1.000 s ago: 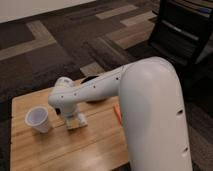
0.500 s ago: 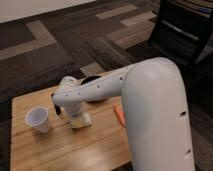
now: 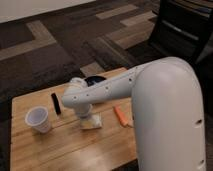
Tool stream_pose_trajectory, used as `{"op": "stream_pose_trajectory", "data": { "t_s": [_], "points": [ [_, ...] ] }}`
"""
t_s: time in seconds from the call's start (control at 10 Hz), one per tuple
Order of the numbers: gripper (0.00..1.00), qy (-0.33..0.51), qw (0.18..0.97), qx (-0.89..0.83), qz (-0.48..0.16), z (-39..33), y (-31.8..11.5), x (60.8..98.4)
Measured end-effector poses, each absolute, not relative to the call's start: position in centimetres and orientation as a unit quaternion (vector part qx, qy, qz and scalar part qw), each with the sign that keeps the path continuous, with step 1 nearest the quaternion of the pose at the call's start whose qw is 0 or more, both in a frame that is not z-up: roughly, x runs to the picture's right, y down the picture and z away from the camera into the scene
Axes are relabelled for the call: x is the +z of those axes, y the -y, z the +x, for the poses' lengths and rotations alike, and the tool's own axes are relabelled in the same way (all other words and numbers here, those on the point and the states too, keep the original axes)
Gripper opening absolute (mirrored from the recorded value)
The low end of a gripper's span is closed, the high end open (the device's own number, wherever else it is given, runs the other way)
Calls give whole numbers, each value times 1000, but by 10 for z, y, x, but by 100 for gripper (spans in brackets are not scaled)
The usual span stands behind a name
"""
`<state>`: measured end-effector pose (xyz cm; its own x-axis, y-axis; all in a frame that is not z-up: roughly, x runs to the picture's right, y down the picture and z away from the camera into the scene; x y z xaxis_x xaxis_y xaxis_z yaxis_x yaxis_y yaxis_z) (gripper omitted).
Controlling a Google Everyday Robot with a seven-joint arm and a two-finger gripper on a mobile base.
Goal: Wipe the white sponge on the table
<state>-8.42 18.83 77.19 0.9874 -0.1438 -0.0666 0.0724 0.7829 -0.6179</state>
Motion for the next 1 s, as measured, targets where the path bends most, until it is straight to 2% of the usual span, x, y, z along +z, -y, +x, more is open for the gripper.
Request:
{"op": "stream_pose_trajectory", "data": {
  "t_s": [0.5,1.0],
  "points": [
    [0,-37,940,-76,-332,-116,-208,741],
    [0,18,932,-137,-334,-165,-216,737]
  ]
}}
